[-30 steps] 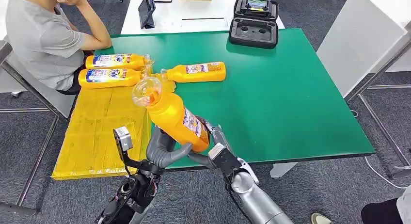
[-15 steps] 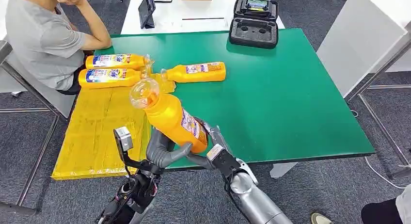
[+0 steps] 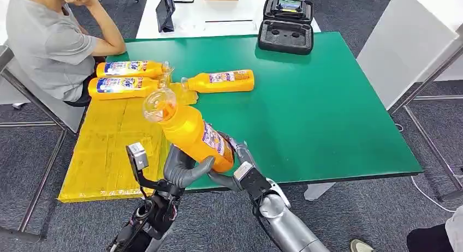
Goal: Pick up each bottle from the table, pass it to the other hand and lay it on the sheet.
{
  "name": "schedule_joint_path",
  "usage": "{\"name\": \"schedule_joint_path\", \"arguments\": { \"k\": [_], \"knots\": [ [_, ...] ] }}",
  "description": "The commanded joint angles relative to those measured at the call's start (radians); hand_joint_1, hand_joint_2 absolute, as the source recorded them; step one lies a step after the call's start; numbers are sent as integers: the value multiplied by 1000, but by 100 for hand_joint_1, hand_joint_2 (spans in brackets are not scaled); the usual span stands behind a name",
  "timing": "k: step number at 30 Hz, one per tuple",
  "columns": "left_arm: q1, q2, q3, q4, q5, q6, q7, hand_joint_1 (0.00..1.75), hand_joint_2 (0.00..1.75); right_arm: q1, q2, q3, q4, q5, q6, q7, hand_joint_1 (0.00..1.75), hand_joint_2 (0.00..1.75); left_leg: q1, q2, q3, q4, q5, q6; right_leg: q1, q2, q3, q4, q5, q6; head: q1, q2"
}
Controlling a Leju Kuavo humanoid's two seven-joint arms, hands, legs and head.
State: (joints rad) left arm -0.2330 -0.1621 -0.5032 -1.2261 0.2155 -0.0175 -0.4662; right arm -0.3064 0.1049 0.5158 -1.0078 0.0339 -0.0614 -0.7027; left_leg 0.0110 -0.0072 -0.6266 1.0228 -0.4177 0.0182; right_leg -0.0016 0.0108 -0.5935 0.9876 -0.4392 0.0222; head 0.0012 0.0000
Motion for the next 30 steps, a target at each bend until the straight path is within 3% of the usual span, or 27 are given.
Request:
{"name": "schedule_joint_path", "arguments": {
  "k": [1, 5, 7, 8, 9, 10, 30],
  "knots": [
    [-24, 16, 2, 32, 3, 2, 2, 143, 175, -29, -19, -8, -2, -12, -1, 5, 175, 175, -1, 1, 4, -1, -1, 0, 0, 0, 4, -1, -1, 0, 0, 0],
    [-22, 17, 4, 31, 3, 2, 1, 145, 175, -28, -22, -12, -5, -14, -3, 5, 175, 175, 0, 1, 2, -1, -1, 0, 0, 0, 2, 0, 0, 0, 0, 0],
    [-21, 17, 8, 32, 3, 2, 0, 168, 175, -26, -25, -25, -13, -29, 9, 5, 175, 175, 0, 1, 2, -1, 0, 0, 0, 0, 2, -1, 0, 0, 0, 0],
    [-21, 17, 11, 33, 3, 3, -1, 171, 175, -25, -25, -30, -15, -28, 5, 5, 175, 175, -1, 1, 4, -1, -1, 0, 0, -1, 4, -1, -1, 0, 0, 0],
    [-21, 17, 14, 33, 3, 3, -3, 175, 175, -24, -22, -41, -8, -38, 11, 5, 33, 175, 0, 0, 2, -1, 0, 0, 0, -1, 2, -1, 0, 0, 0, 0],
    [-20, 17, 18, 33, 3, 5, -6, 175, 175, -23, -13, -62, 1, -56, 24, 5, 0, 175, 0, 0, 4, -1, -1, 0, 0, -1, 4, -1, -1, 0, 0, 0],
    [-11, 21, 26, 25, 12, 23, -25, 175, 175, -23, 18, -127, 79, -122, 57, 5, 0, 175, 0, 1, 3, -1, -1, 0, 0, 0, 3, -1, 0, 0, 0, 0]
  ]
}}
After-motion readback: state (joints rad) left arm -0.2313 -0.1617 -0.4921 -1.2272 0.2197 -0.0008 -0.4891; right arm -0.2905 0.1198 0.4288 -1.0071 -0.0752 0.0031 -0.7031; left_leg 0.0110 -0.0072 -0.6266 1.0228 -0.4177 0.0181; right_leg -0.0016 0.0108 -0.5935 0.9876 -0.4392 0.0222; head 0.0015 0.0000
